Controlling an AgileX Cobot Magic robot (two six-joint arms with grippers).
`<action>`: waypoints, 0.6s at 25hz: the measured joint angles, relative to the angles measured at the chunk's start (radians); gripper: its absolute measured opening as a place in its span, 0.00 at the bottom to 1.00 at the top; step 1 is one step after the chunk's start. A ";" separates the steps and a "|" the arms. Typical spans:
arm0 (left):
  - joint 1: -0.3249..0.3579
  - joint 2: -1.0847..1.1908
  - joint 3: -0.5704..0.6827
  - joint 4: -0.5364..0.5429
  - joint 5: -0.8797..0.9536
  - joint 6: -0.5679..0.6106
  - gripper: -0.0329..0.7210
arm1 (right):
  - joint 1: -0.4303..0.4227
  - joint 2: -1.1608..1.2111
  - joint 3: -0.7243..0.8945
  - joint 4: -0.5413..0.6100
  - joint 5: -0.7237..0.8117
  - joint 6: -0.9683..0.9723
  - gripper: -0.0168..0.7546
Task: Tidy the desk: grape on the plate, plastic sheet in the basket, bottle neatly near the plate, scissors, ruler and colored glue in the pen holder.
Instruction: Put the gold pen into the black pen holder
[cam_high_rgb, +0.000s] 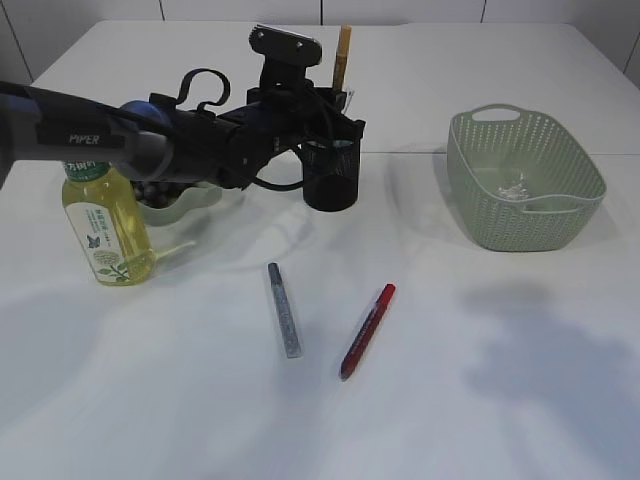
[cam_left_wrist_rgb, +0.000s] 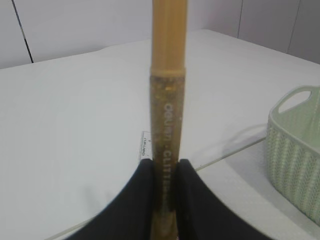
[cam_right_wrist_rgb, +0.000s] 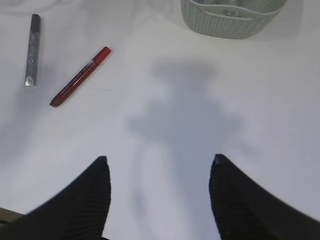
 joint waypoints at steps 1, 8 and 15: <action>0.000 0.000 0.000 0.000 0.000 0.000 0.16 | 0.000 0.000 0.000 0.000 0.000 0.000 0.66; 0.000 0.000 0.000 0.000 0.034 0.000 0.19 | 0.000 0.000 0.000 0.008 0.000 0.000 0.66; 0.000 0.000 0.000 0.000 0.036 0.000 0.25 | 0.000 0.000 0.000 0.018 0.000 0.000 0.66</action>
